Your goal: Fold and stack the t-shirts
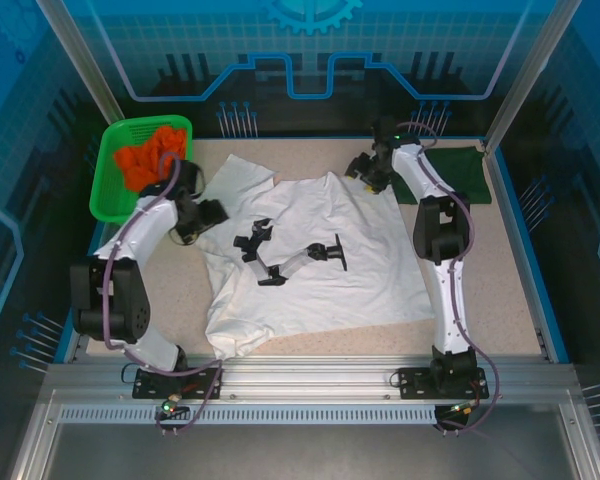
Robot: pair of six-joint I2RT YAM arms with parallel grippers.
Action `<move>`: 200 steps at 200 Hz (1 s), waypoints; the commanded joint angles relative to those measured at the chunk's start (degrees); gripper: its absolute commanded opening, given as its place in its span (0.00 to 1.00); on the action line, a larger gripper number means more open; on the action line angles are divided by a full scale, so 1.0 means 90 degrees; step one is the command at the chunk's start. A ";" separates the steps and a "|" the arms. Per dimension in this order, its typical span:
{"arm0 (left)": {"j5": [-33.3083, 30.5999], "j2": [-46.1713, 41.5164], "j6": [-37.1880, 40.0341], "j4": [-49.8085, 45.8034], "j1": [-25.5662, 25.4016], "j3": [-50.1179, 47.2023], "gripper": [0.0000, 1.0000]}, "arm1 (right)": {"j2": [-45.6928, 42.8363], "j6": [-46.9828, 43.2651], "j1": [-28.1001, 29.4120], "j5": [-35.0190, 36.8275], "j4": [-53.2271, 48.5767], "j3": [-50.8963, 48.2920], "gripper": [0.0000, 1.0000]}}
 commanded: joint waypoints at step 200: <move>-0.0895 -0.3010 -0.2880 -0.2298 0.0321 -0.3174 0.00 | -0.1006 -0.0226 0.0153 0.0153 0.0682 -0.2279 0.62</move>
